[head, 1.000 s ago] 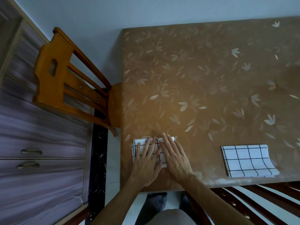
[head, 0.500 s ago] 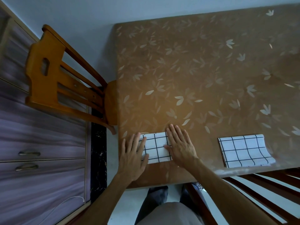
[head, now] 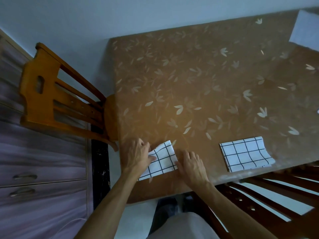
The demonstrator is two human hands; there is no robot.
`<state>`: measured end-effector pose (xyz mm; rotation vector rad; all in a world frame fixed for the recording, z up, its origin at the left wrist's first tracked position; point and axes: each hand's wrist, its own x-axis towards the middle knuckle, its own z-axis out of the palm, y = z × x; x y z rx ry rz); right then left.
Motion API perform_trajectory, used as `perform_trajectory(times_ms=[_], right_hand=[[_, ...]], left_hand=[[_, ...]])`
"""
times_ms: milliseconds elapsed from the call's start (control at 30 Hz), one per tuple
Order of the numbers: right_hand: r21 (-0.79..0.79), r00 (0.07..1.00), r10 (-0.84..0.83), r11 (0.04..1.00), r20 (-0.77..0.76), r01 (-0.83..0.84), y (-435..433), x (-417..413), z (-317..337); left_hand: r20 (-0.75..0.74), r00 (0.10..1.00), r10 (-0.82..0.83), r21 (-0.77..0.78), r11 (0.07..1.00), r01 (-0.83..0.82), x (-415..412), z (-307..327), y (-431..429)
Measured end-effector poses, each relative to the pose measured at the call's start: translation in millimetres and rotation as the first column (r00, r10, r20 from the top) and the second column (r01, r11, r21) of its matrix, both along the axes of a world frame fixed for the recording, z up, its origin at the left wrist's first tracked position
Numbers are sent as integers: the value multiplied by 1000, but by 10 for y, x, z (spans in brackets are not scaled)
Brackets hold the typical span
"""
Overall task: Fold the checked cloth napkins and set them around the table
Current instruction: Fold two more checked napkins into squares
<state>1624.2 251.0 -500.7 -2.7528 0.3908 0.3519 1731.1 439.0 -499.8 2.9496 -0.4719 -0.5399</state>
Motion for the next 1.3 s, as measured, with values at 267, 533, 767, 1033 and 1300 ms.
perform_trajectory(times_ms=[267, 533, 767, 1033, 1300], right_hand=[[386, 972, -93, 906, -217, 173, -130, -34, 108], [840, 978, -55, 503, -203, 203, -50, 208, 540], [789, 992, -92, 602, -81, 120, 44, 600, 626], [727, 970, -210, 647, -124, 232, 348, 1504, 582], [531, 940, -303, 777, -157, 339, 700, 2719, 377]], left_hand=[[-494, 815, 303, -453, 711, -538, -140, 322, 8], [-603, 623, 498, -546, 312, -778, -296, 662, -99], [-565, 621, 544, -602, 244, -760, -53, 796, -27], [-536, 679, 502, -602, 337, -724, 921, 557, 455], [-362, 832, 421, -557, 618, -555, 2278, 179, 788]])
